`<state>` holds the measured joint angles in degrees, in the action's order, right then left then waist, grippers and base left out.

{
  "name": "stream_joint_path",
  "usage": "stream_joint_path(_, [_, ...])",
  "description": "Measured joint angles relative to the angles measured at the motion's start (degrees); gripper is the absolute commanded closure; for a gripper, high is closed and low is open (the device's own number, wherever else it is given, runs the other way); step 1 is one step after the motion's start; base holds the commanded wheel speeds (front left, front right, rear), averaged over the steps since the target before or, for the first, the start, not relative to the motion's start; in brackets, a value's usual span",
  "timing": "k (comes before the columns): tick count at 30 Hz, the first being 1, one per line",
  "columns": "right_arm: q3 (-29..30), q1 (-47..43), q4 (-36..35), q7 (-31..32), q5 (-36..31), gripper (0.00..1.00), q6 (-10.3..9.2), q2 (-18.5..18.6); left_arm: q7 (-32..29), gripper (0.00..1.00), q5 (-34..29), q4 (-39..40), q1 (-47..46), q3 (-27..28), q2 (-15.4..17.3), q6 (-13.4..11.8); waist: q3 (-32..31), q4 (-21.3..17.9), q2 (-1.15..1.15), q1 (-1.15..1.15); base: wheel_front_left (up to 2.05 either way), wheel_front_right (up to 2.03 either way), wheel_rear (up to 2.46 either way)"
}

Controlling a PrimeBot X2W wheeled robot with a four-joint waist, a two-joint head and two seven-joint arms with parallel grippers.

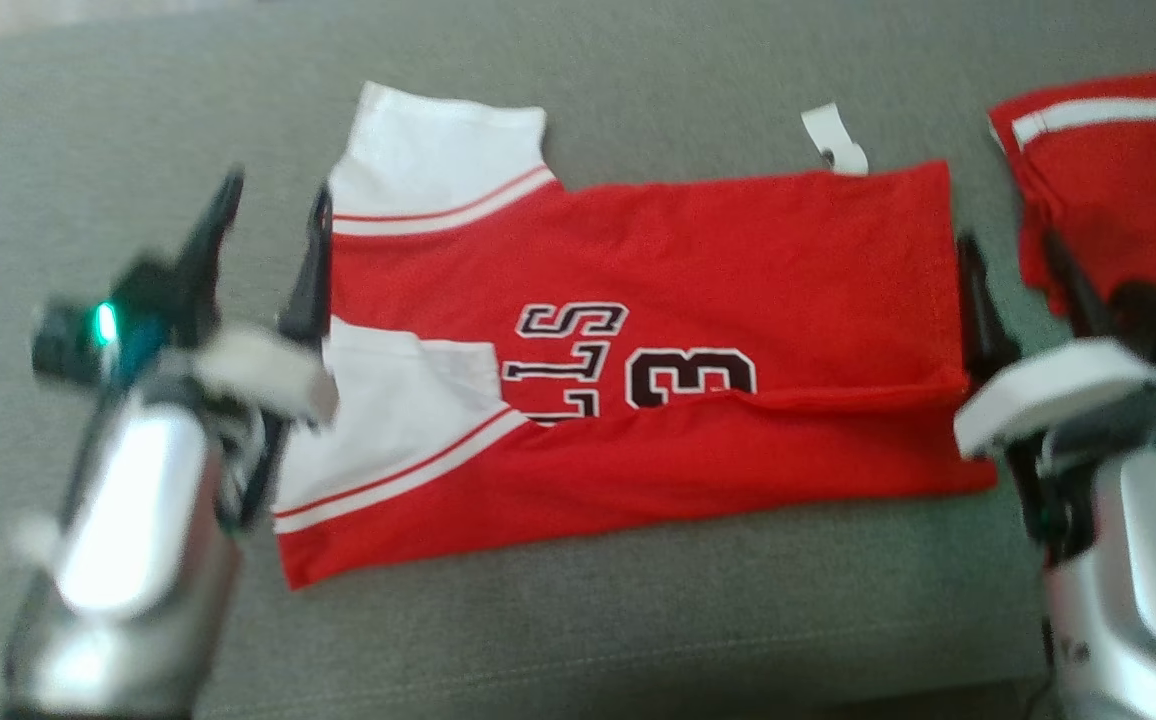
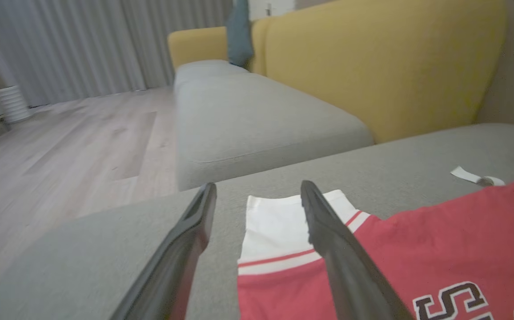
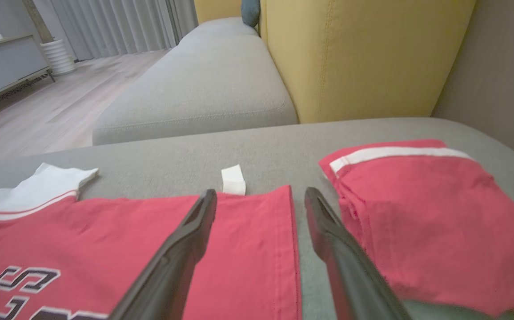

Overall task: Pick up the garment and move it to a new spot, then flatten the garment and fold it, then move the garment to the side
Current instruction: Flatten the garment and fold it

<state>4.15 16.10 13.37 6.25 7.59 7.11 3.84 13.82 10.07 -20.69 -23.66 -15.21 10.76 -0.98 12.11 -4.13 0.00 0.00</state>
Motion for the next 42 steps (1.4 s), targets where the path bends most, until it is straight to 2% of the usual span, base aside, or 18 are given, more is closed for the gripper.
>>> stream_joint_path(6, [-1.3,6.76,-0.73,-0.22,-1.03,0.0,0.0,0.0,-8.23,0.0,-1.32,-8.92,-15.27,-2.6,3.41,5.81,5.04,-2.67,0.0,0.01,0.0,0.0,0.0])
stream_joint_path(10, [-3.5,10.43,-1.14,-0.2,-1.49,0.0,0.0,0.01,-14.84,0.0,0.33,-17.03,-23.58,-4.47,5.39,8.09,8.54,-5.0,0.0,0.01,0.0,0.0,0.0])
stream_joint_path(12, [-4.49,12.44,-1.78,-0.18,-1.6,0.0,0.0,0.02,-18.48,0.0,2.76,-20.18,-27.36,-5.27,6.52,8.12,10.28,-6.3,0.0,0.01,0.0,0.0,0.0])
stream_joint_path(16, [-6.21,16.4,-2.27,0.08,-1.54,0.0,0.0,0.04,-24.26,0.0,9.98,-23.01,-34.66,-9.95,9.43,8.18,13.4,-8.9,0.0,0.01,0.0,0.0,0.0])
stream_joint_path(21, [-7.38,18.91,-2.32,-0.01,-1.53,0.0,0.0,0.08,-29.98,0.0,15.53,-25.26,-39.99,-16.68,13.93,8.55,16.3,-11.55,0.0,0.01,0.0,0.0,0.0])
stream_joint_path(24, [-7.76,19.36,-1.9,-0.41,-1.13,0.0,0.0,0.04,-30.93,0.0,16.68,-26.54,-40.44,-20.15,16.48,8.55,17.33,-12.65,0.0,0.01,0.0,0.0,0.0])
stream_joint_path(27, [-7.87,19.72,-1.67,-0.76,-1.01,0.0,0.0,0.03,-30.95,0.0,17.86,-27.7,-41.37,-22.79,17.55,8.55,17.86,-13.2,0.0,0.0,0.0,0.0,0.0])
stream_joint_path(37, [-7.68,19.69,-0.93,-1.2,-1.01,0.0,0.0,-0.04,-30.89,0.0,23.2,-30.71,-43.98,-27.44,17.97,8.53,18.0,-13.59,0.0,0.0,0.0,0.0,0.0])
stream_joint_path(38, [-7.44,19.69,-0.93,-1.2,-1.01,0.0,0.0,-0.04,-30.97,0.09,24.12,-30.71,-44.15,-28.05,17.97,8.53,18.01,-13.52,0.0,0.0,0.0,0.0,0.0])
stream_joint_path(39, [-7.11,19.7,-0.92,-1.19,-1.01,0.0,0.0,-0.03,-31.48,0.66,25.07,-30.63,-44.35,-28.58,17.93,8.53,18.01,-13.43,0.0,0.0,0.0,0.0,0.0])
stream_joint_path(40, [-6.8,19.7,-0.92,-1.18,-1.01,0.0,0.0,-0.01,-31.95,1.0,26.33,-30.52,-44.51,-28.82,17.8,8.53,17.99,-13.29,0.0,0.0,0.0,0.0,0.0])
stream_joint_path(42, [-6.05,19.7,-0.84,-1.11,-1.01,0.0,0.0,0.02,-32.84,1.0,28.98,-29.95,-44.51,-29.54,17.35,8.55,17.86,-12.87,0.0,0.0,0.0,0.0,0.0])
